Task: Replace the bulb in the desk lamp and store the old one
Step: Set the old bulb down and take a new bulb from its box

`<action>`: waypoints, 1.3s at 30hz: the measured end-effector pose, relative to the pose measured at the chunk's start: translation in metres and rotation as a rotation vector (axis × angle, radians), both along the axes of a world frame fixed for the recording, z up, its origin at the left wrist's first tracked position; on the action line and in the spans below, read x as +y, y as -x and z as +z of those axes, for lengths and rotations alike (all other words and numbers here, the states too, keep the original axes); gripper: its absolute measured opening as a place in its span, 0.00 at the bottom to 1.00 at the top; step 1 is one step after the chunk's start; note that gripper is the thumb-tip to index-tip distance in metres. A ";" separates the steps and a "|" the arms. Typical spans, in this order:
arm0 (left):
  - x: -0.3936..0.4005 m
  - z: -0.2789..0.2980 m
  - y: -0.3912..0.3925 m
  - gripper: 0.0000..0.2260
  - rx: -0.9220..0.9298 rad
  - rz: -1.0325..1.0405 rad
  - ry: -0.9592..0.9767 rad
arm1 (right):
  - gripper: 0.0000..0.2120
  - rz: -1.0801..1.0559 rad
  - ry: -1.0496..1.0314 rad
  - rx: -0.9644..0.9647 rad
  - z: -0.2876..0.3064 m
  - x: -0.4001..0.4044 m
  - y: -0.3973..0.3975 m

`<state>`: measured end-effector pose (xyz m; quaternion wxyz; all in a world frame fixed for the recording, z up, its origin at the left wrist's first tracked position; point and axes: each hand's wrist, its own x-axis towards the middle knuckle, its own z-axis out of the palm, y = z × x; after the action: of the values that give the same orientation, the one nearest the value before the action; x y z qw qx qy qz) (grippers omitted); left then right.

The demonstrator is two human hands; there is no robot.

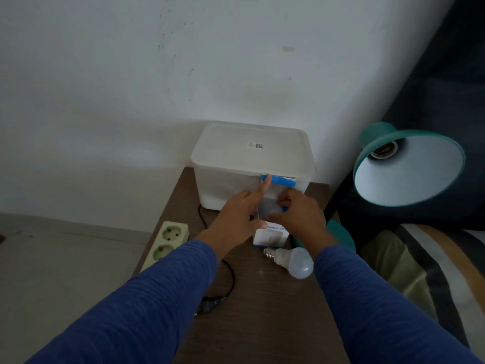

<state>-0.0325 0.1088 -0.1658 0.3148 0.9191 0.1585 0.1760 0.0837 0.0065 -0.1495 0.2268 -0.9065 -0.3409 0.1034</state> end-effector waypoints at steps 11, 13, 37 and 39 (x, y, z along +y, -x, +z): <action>-0.004 0.003 0.001 0.46 -0.001 0.012 -0.020 | 0.27 -0.025 -0.396 0.109 0.009 -0.022 0.016; -0.005 0.001 0.001 0.47 -0.012 0.016 -0.024 | 0.28 -0.027 -0.444 0.089 0.012 -0.027 0.020; -0.014 0.006 0.003 0.45 0.004 0.063 -0.007 | 0.23 -0.013 -0.701 -0.173 0.015 -0.057 0.050; -0.015 0.006 0.003 0.45 0.017 0.081 -0.005 | 0.23 -0.065 -0.757 -0.180 0.013 -0.057 0.050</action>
<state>-0.0355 0.0942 -0.1600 0.3037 0.9142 0.1980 0.1810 0.0336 -0.0503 -0.1363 0.5174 -0.7745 -0.3446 -0.1169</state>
